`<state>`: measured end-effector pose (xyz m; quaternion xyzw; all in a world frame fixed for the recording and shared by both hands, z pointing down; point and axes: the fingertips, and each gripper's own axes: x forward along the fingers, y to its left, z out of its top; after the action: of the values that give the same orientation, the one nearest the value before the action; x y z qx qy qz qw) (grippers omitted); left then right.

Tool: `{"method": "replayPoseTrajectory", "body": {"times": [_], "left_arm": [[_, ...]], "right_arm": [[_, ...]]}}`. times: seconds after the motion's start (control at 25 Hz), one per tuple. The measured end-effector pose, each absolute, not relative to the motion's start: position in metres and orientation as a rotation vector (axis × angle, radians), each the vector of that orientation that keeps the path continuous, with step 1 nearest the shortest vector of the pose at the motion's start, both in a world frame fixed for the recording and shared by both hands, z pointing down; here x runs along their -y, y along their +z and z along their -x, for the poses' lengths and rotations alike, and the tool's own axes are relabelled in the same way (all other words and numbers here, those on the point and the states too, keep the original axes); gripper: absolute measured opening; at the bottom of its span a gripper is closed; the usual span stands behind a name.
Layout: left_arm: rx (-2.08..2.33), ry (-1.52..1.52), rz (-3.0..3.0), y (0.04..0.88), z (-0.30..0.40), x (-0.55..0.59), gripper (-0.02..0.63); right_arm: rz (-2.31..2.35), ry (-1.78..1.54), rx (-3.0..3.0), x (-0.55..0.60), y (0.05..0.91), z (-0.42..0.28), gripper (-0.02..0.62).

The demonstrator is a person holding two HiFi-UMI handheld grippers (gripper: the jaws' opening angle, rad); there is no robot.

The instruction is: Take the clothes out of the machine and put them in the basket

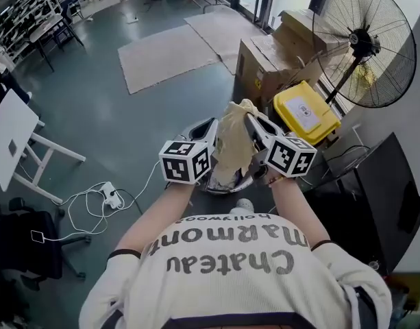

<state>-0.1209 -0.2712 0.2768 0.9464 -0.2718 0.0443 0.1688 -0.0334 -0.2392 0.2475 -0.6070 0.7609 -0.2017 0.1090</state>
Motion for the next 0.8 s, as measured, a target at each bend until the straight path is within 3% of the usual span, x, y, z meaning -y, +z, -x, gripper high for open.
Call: {"method": "replayPoseTrajectory", "body": {"times": [0.48, 0.8], "left_arm": [[1.096, 0.088, -2.545, 0.295, 0.096, 0.365, 0.008], [1.249, 0.134, -2.396, 0.353, 0.068, 0.398, 0.008]], "right_arm": [[1.622, -0.699, -2.516, 0.348, 0.283, -0.003, 0.051], [1.388, -0.786, -2.792, 0.391, 0.341, -0.009, 0.051]]}}
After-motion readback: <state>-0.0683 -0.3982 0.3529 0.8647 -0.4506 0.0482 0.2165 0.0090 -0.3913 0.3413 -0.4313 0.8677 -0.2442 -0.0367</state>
